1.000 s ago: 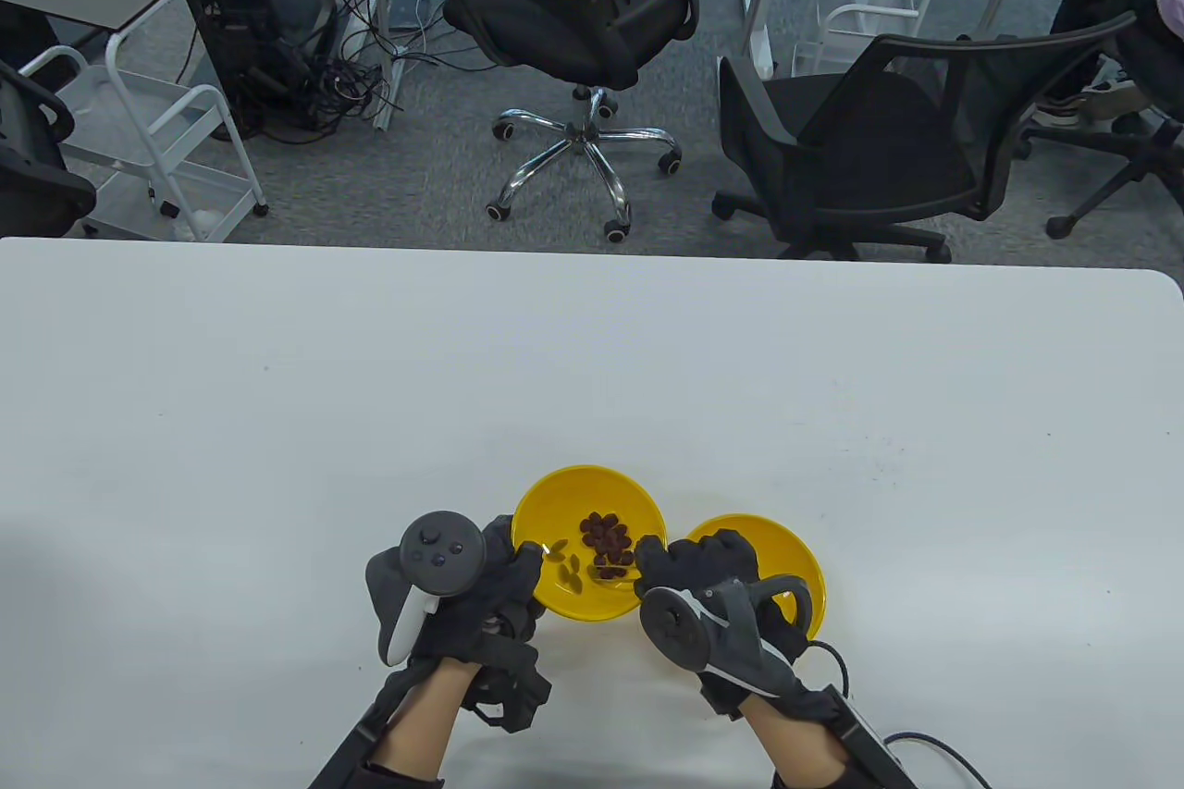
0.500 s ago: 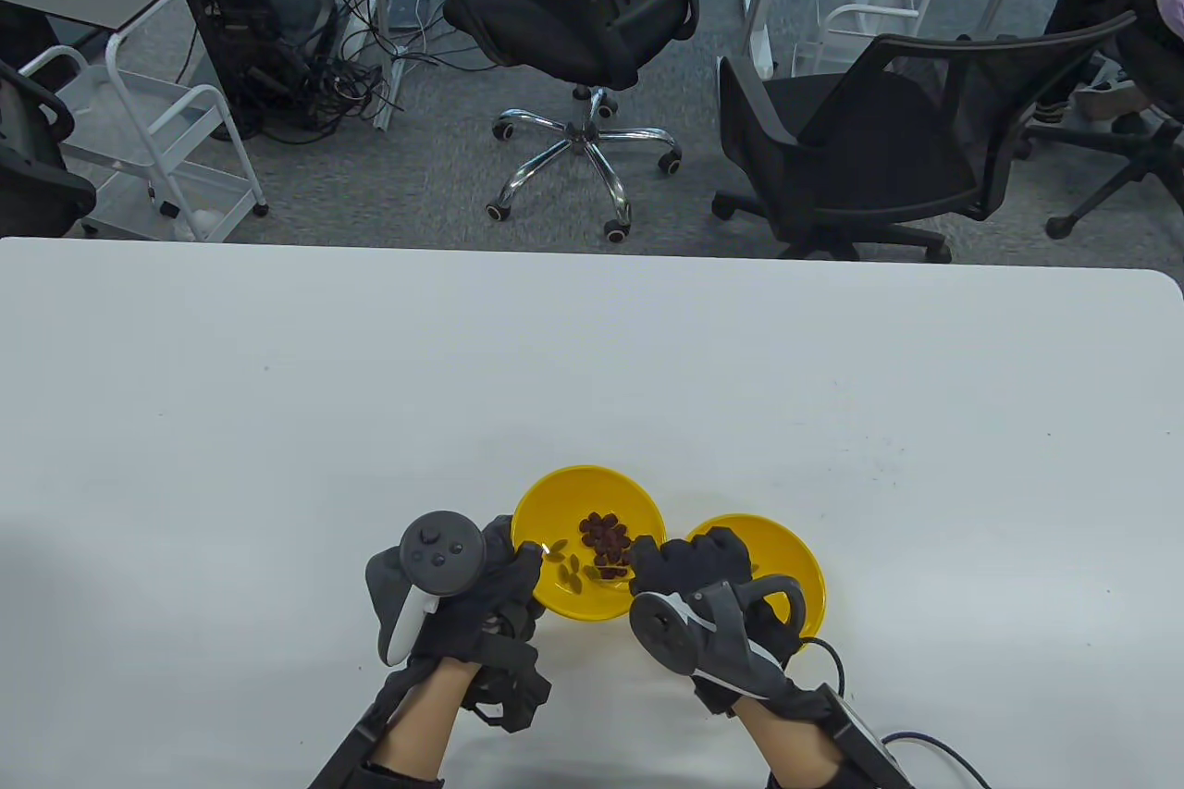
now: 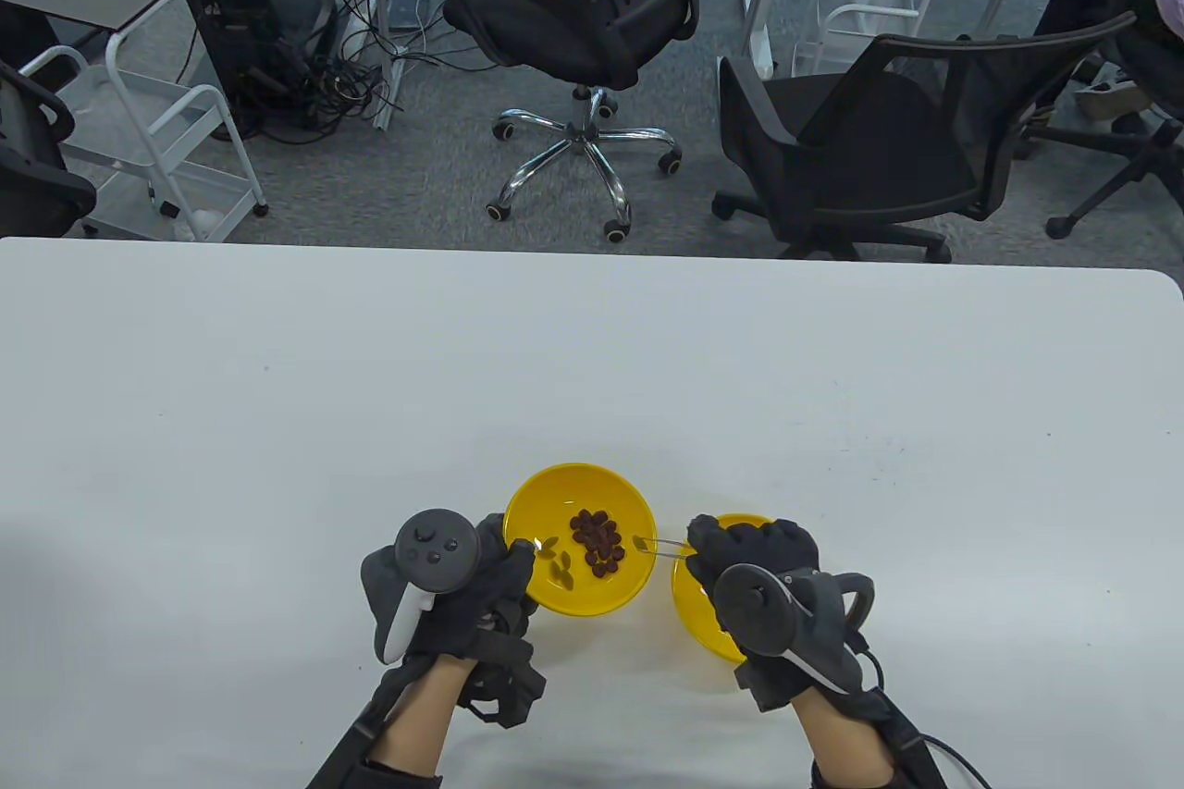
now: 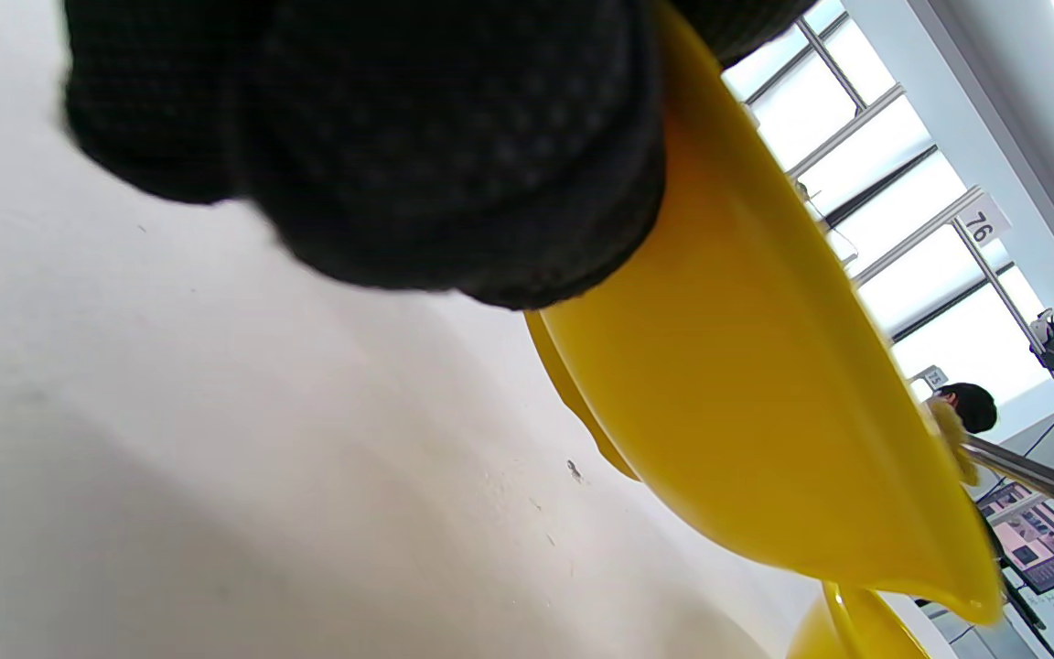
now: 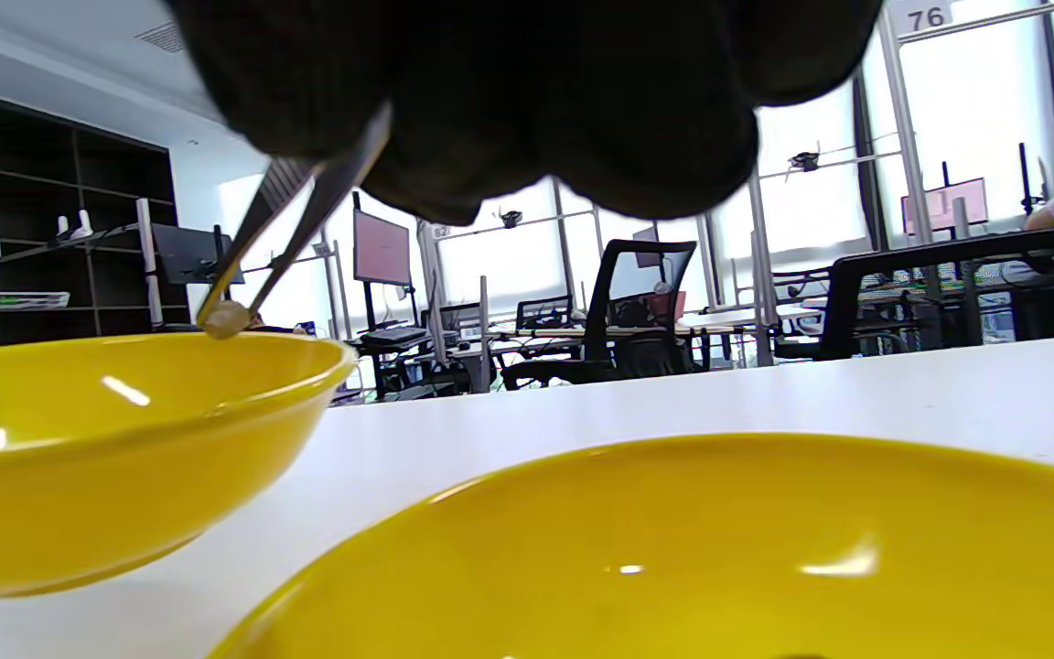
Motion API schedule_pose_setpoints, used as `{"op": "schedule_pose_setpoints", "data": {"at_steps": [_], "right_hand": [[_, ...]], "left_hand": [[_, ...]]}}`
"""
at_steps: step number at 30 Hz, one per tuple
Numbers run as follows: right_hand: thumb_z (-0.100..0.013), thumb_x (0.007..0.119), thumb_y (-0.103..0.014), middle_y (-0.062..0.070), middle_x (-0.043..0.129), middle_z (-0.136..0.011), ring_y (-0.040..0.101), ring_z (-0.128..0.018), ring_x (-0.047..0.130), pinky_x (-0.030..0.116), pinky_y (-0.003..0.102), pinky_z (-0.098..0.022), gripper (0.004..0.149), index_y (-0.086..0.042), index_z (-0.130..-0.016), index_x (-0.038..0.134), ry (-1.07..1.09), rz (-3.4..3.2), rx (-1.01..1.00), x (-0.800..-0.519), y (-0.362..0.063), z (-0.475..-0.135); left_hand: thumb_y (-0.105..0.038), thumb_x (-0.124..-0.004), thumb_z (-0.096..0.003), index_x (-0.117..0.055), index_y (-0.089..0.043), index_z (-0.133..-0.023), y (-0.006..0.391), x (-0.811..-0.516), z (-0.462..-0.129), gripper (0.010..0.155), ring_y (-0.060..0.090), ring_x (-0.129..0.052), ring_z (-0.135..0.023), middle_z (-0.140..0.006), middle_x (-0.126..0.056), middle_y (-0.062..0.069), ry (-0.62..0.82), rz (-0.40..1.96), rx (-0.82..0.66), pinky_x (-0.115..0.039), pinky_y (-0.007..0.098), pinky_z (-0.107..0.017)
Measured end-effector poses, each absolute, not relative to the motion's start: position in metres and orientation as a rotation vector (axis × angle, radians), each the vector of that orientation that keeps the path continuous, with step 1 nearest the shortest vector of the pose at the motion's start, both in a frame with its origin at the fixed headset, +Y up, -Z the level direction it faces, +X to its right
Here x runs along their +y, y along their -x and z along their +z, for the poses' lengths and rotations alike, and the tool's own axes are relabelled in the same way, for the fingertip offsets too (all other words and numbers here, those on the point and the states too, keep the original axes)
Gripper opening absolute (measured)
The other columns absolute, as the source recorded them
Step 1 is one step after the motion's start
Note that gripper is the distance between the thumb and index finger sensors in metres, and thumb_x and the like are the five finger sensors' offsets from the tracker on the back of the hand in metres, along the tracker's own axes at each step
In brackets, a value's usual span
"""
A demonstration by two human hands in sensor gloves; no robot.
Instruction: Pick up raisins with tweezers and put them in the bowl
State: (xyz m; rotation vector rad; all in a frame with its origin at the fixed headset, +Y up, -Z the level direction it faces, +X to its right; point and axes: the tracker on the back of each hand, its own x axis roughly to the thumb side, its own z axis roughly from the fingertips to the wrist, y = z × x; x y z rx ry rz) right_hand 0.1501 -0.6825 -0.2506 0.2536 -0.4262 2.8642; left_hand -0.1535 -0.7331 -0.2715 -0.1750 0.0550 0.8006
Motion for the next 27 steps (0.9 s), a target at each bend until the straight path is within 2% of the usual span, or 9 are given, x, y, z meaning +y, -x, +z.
{"op": "schedule_pose_setpoints", "data": {"at_steps": [10,19,27], "right_hand": [[-0.041,0.08,-0.036,0.002,0.092,-0.058,0.017,-0.042,0.095,0.064,0.056,-0.063,0.047,-0.015,-0.081,0.093,-0.037,2.951,-0.25,-0.694,-0.193,-0.266],[-0.041,0.08,-0.036,0.002,0.092,-0.059,0.018,-0.043,0.095,0.064,0.056,-0.063,0.047,-0.015,-0.081,0.093,0.012,3.041,-0.083,-0.71,-0.196,-0.276],[-0.041,0.08,-0.036,0.002,0.092,-0.059,0.018,-0.043,0.095,0.064,0.056,-0.063,0.047,-0.015,-0.081,0.093,0.012,3.126,-0.078,-0.717,-0.19,-0.278]], "left_hand": [[-0.034,-0.065,-0.0544,-0.06,0.008,-0.096,0.156,-0.732,-0.272,0.06,0.006,-0.103,-0.014,-0.039,-0.103,0.005,0.172,0.792,0.064,-0.091,0.038,-0.031],[-0.034,-0.065,-0.0543,-0.06,0.008,-0.096,0.157,-0.732,-0.272,0.06,0.006,-0.103,-0.014,-0.039,-0.103,0.005,0.178,0.788,0.061,-0.091,0.038,-0.031],[-0.034,-0.065,-0.0544,-0.06,0.008,-0.096,0.156,-0.733,-0.272,0.06,0.006,-0.103,-0.014,-0.039,-0.103,0.005,0.184,0.785,0.06,-0.091,0.038,-0.031]]}}
